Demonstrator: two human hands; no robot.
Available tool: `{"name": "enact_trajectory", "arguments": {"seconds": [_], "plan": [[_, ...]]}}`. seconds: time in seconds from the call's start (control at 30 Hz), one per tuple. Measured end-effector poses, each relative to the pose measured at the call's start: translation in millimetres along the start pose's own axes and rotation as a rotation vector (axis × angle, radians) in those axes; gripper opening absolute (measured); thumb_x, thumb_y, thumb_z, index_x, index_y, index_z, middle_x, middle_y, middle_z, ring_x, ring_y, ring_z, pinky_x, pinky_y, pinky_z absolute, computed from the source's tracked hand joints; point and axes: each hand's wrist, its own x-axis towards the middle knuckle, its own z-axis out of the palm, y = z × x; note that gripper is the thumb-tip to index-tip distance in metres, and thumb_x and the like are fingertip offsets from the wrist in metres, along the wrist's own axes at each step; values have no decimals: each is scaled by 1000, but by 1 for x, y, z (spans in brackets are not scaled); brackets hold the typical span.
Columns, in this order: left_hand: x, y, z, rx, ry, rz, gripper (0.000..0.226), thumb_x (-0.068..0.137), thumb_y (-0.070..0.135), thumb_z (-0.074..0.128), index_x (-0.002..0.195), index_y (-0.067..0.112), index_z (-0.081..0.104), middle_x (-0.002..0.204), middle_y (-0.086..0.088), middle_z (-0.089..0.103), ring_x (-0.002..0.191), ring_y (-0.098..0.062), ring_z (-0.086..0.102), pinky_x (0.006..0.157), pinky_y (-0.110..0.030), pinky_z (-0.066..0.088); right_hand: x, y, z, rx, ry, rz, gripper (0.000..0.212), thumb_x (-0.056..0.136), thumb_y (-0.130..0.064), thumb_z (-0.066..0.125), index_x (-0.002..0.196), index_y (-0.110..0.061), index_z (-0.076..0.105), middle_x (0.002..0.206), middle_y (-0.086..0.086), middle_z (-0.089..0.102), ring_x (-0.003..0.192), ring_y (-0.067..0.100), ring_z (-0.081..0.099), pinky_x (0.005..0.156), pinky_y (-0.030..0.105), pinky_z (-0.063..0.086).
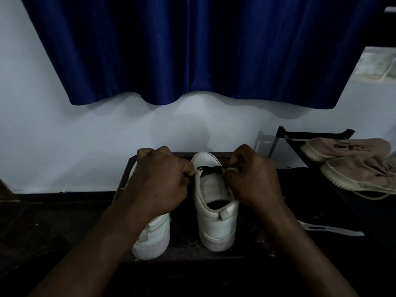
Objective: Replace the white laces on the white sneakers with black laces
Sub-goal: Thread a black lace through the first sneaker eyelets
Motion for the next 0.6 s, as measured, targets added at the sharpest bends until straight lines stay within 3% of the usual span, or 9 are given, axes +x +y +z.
{"name": "enact_trajectory", "arguments": {"seconds": [0.13, 0.23, 0.4, 0.47, 0.6], "plan": [[-2, -3, -6, -1, -136, 12, 14, 77, 42, 50, 79, 43, 64, 75, 23, 60, 106, -2, 50, 107, -42, 28, 2, 2, 1, 9, 73, 66, 25, 75, -15, 75, 84, -27, 55, 69, -7, 65, 65, 16, 62, 57, 28, 47], [-2, 1, -10, 10, -182, 45, 17, 79, 41, 53, 83, 41, 70, 68, 27, 53, 104, -2, 52, 108, -44, 32, 3, 3, 2, 16, 84, 71, 24, 75, -17, 76, 82, -27, 55, 68, -7, 66, 65, 14, 63, 57, 27, 46], [-4, 9, -8, -161, 6, -17, 28, 82, 45, 57, 100, 41, 78, 85, 26, 75, 98, 2, 66, 97, -32, 46, 5, 4, 4, 76, 11, 64, 19, 78, -21, 80, 80, -26, 61, 67, -9, 66, 66, 8, 63, 60, 26, 44], [-4, 13, -6, -220, 48, -52, 20, 86, 39, 65, 101, 39, 79, 88, 23, 76, 94, 2, 67, 93, -28, 49, 5, 5, 4, 85, -18, 73, 20, 78, -26, 82, 78, -25, 62, 67, -10, 66, 64, 3, 60, 59, 24, 42], [-2, 20, -2, -109, 44, -67, 12, 93, 39, 66, 97, 40, 77, 88, 18, 76, 93, -3, 68, 96, -36, 48, 4, 7, -1, 23, -94, 63, 18, 82, -31, 77, 76, -24, 62, 66, -11, 65, 64, 1, 59, 54, 13, 37]]}}
